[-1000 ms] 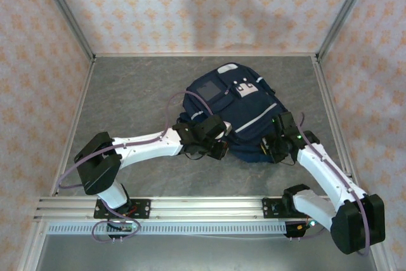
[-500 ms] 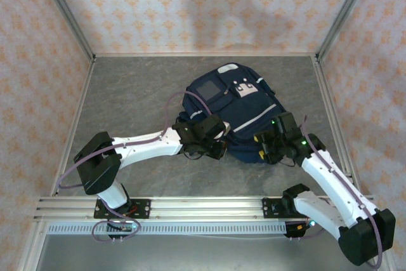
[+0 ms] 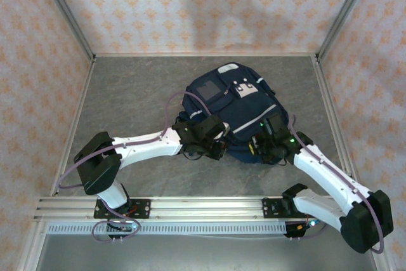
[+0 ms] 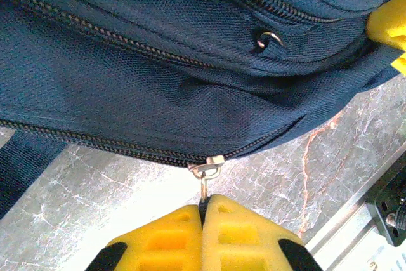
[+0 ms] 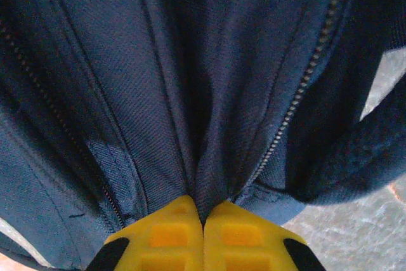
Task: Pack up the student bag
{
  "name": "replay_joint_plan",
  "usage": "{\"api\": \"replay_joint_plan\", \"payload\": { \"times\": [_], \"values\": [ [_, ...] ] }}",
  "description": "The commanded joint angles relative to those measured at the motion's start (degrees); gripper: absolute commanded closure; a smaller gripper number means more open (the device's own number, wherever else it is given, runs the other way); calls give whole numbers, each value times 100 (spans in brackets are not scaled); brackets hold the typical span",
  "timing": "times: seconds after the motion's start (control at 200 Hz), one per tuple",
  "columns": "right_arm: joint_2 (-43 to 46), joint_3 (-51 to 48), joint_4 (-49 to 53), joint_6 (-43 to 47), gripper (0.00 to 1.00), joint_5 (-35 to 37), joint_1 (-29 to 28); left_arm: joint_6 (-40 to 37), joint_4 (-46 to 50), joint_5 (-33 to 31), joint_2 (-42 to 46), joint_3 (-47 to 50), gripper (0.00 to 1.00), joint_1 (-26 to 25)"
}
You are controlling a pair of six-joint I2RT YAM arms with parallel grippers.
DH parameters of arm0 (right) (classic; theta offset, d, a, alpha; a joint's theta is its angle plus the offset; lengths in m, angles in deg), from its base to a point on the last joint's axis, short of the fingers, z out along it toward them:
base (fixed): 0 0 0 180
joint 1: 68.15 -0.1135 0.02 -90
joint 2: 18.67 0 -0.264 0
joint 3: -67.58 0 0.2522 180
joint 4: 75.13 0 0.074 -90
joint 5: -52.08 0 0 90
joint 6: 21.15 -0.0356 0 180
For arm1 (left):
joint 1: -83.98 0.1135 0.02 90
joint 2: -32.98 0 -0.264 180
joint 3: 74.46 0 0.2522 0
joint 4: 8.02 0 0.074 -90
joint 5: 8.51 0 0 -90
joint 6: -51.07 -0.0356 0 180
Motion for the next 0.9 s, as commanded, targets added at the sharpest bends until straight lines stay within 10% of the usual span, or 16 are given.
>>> {"api": "replay_joint_plan", "payload": {
  "times": [0.0, 0.751, 0.896],
  "values": [
    [73, -237, 171, 47, 100, 447, -16, 75, 154, -114, 274, 203, 100, 71],
    [27, -102, -84, 960, 100, 238, 369, -98, 365, -557, 910, 1030, 100, 1027],
    [-320, 620, -155, 2247, 59, -172, -121, -56, 363, -585, 962, 1100, 100, 1033]
  ]
}}
